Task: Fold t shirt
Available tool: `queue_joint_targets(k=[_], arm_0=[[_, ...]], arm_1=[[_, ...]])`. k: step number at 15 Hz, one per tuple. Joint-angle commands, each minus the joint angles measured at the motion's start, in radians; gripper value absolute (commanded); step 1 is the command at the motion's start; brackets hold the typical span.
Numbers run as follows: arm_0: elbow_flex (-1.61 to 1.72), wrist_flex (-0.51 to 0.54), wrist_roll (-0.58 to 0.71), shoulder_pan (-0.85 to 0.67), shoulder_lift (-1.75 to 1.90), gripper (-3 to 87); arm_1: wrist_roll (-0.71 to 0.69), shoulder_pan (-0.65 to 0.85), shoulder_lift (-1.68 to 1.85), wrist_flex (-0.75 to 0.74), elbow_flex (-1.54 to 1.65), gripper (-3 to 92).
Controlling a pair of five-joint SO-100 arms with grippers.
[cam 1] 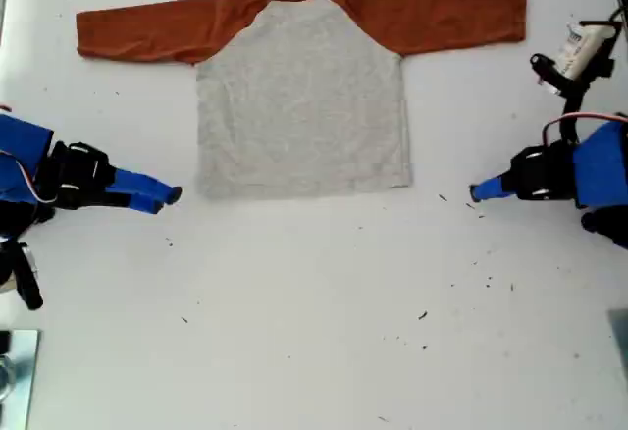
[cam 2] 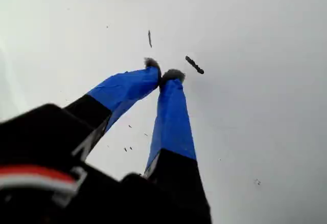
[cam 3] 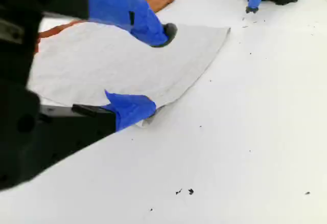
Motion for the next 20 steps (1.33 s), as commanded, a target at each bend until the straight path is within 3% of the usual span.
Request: queue_joint_targets(k=[1, 2, 5, 7, 9, 11, 12, 14, 16, 17, 18, 20], arm_0=[[0.009, 0.002, 0.012, -0.014, 0.011, 26.5], [0.009, 0.002, 0.006, -0.015, 0.011, 32.1], [0.009, 0.000, 0.064, -0.028, 0.014, 33.6], [0.009, 0.000, 0.227, -0.035, 0.014, 25.0], [0.009, 0.000, 0.147, -0.008, 0.015, 22.8], [0.009, -0.002, -0.012, -0.014, 0.015, 21.1], [0.009, -0.006, -0.026, -0.034, 0.015, 18.6], [0.009, 0.000, 0.002, -0.067, 0.015, -0.2], [0.009, -0.002, 0.006, -0.038, 0.015, 1.1], [0.009, 0.000, 0.058, -0.021, 0.015, -0.1], [0.009, 0.000, 0.071, -0.028, 0.015, -0.1], [0.009, 0.000, 0.058, -0.005, 0.015, 0.6]], arm_1=[[-0.023, -0.005, 0.006, -0.044, 0.054, 3.5], [-0.035, -0.008, 0.006, -0.060, 0.049, 3.4], [-0.063, -0.012, 0.006, -0.046, 0.009, 3.2], [-0.071, 0.003, 0.003, 0.005, -0.080, 3.2], [-0.143, 0.097, -0.150, 0.040, -0.299, 3.2], [-0.324, 0.261, -0.543, 0.107, -0.680, 3.2], [-0.422, 0.356, -0.707, 0.176, -0.877, 3.3], [-0.627, 0.583, -0.902, 0.262, -1.172, 3.6], [-0.838, 0.804, -1.086, 0.311, -1.397, 4.2], [-0.946, 0.905, -1.172, 0.308, -1.480, 7.8], [-1.034, 1.003, -1.261, 0.307, -1.552, 21.8], [-1.157, 1.164, -1.364, 0.186, -1.522, 28.8]])
